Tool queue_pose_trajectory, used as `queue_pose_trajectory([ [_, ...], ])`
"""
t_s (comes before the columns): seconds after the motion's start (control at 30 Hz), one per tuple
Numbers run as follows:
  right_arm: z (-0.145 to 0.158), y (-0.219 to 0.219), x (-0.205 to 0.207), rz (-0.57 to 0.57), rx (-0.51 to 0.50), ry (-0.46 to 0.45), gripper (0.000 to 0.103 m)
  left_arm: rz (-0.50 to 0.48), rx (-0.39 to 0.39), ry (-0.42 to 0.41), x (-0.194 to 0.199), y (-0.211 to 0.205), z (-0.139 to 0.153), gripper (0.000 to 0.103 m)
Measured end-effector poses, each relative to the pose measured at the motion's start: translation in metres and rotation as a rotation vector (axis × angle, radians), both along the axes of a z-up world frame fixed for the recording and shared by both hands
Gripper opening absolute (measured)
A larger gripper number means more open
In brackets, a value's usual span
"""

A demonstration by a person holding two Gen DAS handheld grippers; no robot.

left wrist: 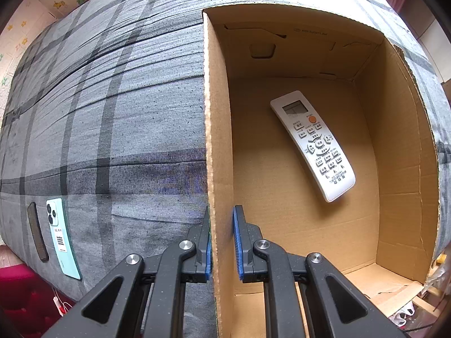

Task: Organize rigid objects
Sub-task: 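Grasp the white wall charger with the right gripper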

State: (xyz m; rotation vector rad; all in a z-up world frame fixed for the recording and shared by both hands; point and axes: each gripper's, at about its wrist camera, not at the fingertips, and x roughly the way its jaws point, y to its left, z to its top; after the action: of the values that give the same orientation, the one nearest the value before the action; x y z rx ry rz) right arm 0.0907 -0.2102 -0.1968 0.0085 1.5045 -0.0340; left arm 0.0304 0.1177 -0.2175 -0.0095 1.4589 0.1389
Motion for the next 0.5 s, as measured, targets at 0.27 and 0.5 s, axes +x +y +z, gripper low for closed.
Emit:
queue_pose_trajectory([
  [0.27, -0.041, -0.024, -0.01, -0.064, -0.004, 0.074, 0.102, -0.003, 0.004, 0.0, 0.0, -0.001, 0.0, 0.013],
  [0.5, -0.071, -0.03, -0.02, -0.089, -0.015, 0.125, 0.102, 0.0, 0.007, 0.0, 0.0, -0.002, 0.001, 0.013],
])
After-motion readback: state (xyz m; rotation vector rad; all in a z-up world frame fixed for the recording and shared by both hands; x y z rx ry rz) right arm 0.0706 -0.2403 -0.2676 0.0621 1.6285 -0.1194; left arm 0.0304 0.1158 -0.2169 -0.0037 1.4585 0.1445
